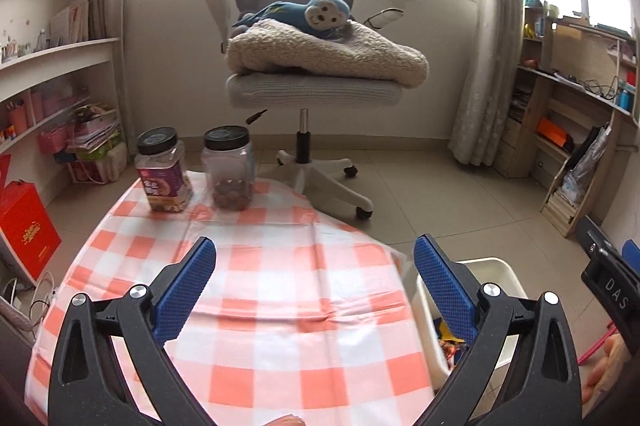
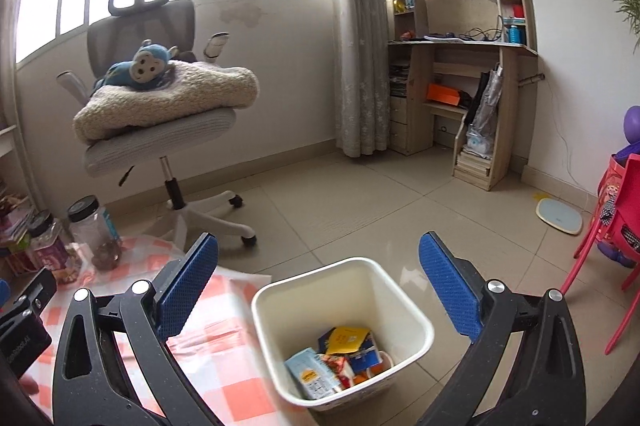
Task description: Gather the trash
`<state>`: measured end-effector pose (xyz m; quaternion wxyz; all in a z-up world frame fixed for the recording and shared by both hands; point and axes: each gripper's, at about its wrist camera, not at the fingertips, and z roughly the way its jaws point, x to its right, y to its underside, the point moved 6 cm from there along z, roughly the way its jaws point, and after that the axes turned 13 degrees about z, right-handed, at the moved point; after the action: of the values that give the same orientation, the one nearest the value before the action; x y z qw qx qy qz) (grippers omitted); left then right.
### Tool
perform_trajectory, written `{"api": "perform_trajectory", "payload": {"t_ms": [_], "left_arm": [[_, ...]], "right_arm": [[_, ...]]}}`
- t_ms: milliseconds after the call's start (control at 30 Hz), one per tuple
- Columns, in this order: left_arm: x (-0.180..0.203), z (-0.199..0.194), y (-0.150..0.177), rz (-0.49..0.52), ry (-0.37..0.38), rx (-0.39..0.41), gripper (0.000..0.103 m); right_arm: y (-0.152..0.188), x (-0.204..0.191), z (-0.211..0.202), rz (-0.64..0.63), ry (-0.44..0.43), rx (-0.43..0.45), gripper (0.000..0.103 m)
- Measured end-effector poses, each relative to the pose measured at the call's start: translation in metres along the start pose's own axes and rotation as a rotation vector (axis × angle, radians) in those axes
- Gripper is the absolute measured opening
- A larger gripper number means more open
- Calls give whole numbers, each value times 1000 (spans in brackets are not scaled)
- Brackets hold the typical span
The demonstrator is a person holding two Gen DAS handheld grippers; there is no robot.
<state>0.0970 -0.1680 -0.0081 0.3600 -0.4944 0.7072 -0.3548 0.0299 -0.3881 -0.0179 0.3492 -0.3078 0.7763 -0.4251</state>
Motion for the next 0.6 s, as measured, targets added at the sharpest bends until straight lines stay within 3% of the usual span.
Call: {"api": "perform_trajectory", "payload": {"t_ms": [133, 267, 600], "left_arm": [[-38, -12, 19, -14, -29, -29, 96], [-70, -26, 33, -56, -97, -3, 96], [-108, -26, 60, -102, -133, -61, 96]], "right_arm": [[29, -43, -14, -48, -71, -39, 96], [48, -77, -25, -124, -128, -17, 96], [72, -120, -26, -148, -200, -53, 96]]}}
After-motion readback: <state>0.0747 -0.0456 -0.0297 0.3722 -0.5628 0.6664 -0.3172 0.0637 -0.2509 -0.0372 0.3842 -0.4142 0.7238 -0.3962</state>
